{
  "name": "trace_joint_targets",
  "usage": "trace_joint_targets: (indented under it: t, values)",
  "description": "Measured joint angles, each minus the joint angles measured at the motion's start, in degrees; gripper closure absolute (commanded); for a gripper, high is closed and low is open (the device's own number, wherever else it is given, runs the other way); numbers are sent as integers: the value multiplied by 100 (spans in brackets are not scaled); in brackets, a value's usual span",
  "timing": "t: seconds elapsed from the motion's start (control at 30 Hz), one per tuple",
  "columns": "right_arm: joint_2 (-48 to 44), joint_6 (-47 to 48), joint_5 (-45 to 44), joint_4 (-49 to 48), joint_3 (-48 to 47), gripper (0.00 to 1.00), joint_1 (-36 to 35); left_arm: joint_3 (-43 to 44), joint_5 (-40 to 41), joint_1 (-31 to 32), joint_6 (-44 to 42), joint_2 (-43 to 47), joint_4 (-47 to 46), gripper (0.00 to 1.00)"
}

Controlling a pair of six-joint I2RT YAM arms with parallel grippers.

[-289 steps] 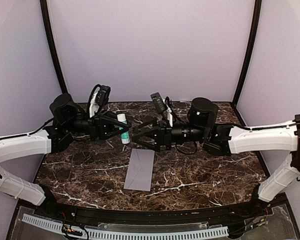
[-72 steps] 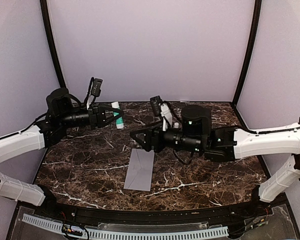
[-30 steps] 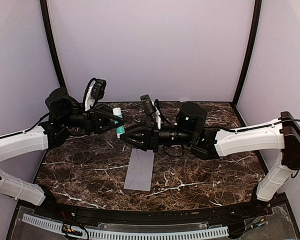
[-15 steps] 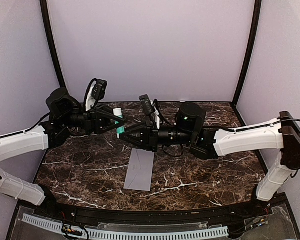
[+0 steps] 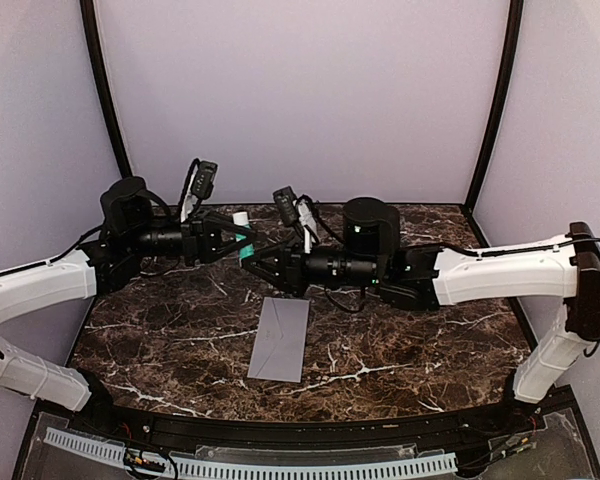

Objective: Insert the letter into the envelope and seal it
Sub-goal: Screw the solid glue.

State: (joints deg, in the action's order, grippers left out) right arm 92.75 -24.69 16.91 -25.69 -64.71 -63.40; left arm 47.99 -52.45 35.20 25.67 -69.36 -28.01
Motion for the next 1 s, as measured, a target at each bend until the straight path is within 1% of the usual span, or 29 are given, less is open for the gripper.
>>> trace_joint_targets:
  t: [0.07,0.17,0.37,0.5,0.63,0.7,0.73,0.77,0.83,0.9,0.97,1.0]
  values:
    - [4,142,-507,568,-238,100,-92,4,289,-15,-92,0,177,100]
    - [164,365,-1569,1611,-863,100,-315,33,702,-35,-201,2,391,100]
    - [933,555,-3320,3117,-2218,100,-638,74,1552,-133,-306,-87,750,100]
    - [1412,476,-4076,3770,-2780,100,-726,76,1902,-136,-278,-337,866,100]
    - [1635,339,-4374,4035,-2959,99,-745,74,2017,-136,-195,-542,907,100]
    - [1631,302,-4369,4063,-2933,90,-745,74,2009,-136,-140,-579,907,100]
    - [1598,297,-4350,3993,-2870,83,-745,74,2006,-136,-122,-579,907,100]
    - [1537,291,-4310,3895,-2763,75,-743,74,1996,-133,-107,-575,909,100]
    - [1360,280,-4131,3650,-2474,51,-719,72,1974,-101,-87,-542,927,100]
    - [1097,251,-3762,3300,-2092,35,-669,44,1950,-39,-70,-420,953,100]
    - [785,184,-3390,2848,-1600,28,-603,-22,1954,-20,-57,-203,944,100]
    - [538,166,-3045,2505,-1187,25,-546,-52,1956,-22,-52,-79,938,100]
